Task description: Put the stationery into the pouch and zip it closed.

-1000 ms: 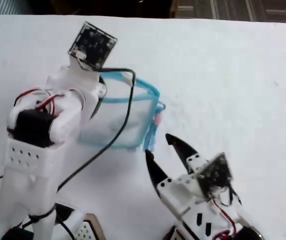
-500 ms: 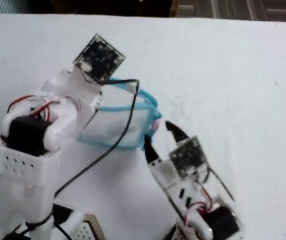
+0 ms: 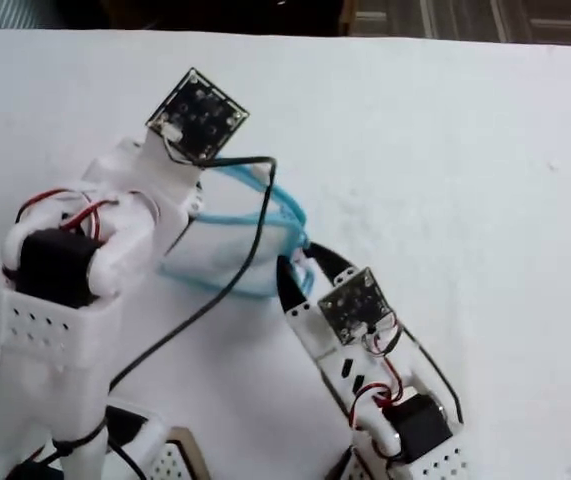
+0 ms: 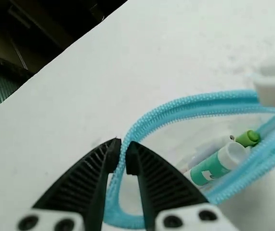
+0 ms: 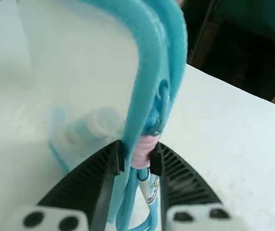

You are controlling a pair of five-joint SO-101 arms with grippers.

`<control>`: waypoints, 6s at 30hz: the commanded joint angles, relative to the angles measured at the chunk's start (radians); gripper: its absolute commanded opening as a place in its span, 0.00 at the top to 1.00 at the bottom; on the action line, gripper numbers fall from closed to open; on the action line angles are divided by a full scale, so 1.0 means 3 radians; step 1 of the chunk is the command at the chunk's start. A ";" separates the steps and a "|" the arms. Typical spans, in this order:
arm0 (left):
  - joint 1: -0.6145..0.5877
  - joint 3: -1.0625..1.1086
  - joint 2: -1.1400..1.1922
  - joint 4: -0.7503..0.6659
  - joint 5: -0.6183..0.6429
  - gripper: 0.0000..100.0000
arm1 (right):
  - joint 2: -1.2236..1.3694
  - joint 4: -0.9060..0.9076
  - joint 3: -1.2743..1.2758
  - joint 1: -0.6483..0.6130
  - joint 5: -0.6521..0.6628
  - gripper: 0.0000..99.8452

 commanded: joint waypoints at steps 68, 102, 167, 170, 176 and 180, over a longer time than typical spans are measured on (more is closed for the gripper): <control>0.0604 -0.0836 -0.0266 0.0251 0.0460 0.98 | 0.0008 0.2365 -0.1831 0.2197 0.0430 0.84; 0.0568 -0.0969 -0.0987 0.1202 0.0481 0.82 | 0.1343 0.1982 -0.2041 0.0698 0.0711 0.84; 0.0956 -0.3608 0.4726 0.1192 0.2475 0.74 | 0.3368 0.3562 -0.3074 0.4621 0.1437 0.84; 0.0910 -0.3593 0.4767 0.1115 0.2700 0.74 | 0.3368 0.3567 -0.3074 0.4647 0.1437 0.84; 0.0614 -0.3629 0.4992 0.0915 0.3217 0.74 | 0.3368 0.3567 -0.3069 0.4657 0.1437 0.84; 0.0506 -0.3613 0.5074 0.0890 0.3186 0.74 | 0.3368 0.3567 -0.3069 0.4641 0.1437 0.84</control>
